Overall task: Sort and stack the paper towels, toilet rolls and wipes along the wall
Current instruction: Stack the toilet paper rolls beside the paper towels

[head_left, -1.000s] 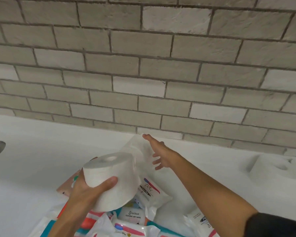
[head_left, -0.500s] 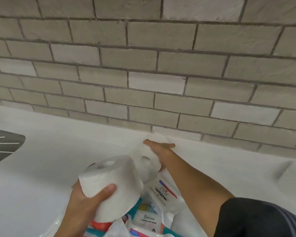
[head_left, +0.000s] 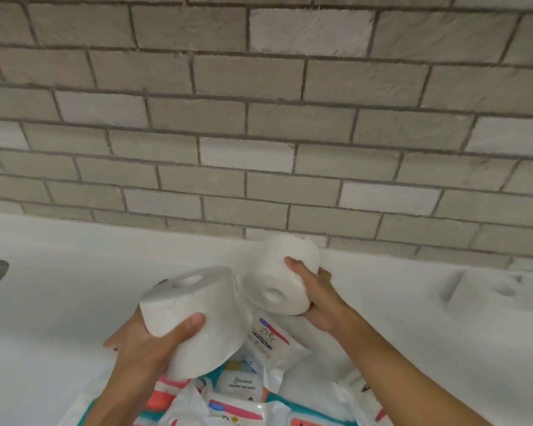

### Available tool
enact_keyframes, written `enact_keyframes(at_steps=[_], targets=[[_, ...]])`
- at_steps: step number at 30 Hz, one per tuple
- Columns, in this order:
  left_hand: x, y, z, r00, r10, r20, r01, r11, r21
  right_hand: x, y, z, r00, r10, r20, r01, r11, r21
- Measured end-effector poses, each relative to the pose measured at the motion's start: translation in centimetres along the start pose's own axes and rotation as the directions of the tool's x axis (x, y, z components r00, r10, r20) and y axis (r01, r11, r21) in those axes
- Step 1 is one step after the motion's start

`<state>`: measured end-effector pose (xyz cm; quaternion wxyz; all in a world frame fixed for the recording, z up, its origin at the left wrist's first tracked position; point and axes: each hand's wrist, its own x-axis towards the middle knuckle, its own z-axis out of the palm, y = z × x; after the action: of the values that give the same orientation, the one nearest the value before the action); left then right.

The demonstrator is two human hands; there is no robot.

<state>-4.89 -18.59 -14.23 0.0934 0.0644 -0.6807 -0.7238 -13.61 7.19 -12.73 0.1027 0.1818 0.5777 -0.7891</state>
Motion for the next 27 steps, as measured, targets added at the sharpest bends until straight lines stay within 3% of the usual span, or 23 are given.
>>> enact_keyframes(at_steps=[12, 19, 27], targets=[[-3.2, 3.5, 12.9, 0.98, 0.07, 0.186, -0.061, 0.997, -0.052, -11.2, 0.2, -15.0, 0.961, -0.248, -0.126, 0.25, 0.968, 0.002], [-6.9, 4.6, 23.5, 0.952, 0.121, 0.282, -0.118, 0.993, -0.027, -16.6, 0.5, -24.0, 0.878, -0.391, -0.277, 0.377, 0.92, -0.104], [-10.4, 3.4, 35.3, 0.932, 0.088, 0.351, -0.074, 0.996, -0.054, -20.7, -1.2, -34.4, 0.768, -0.494, -0.407, 0.438, 0.869, -0.23]])
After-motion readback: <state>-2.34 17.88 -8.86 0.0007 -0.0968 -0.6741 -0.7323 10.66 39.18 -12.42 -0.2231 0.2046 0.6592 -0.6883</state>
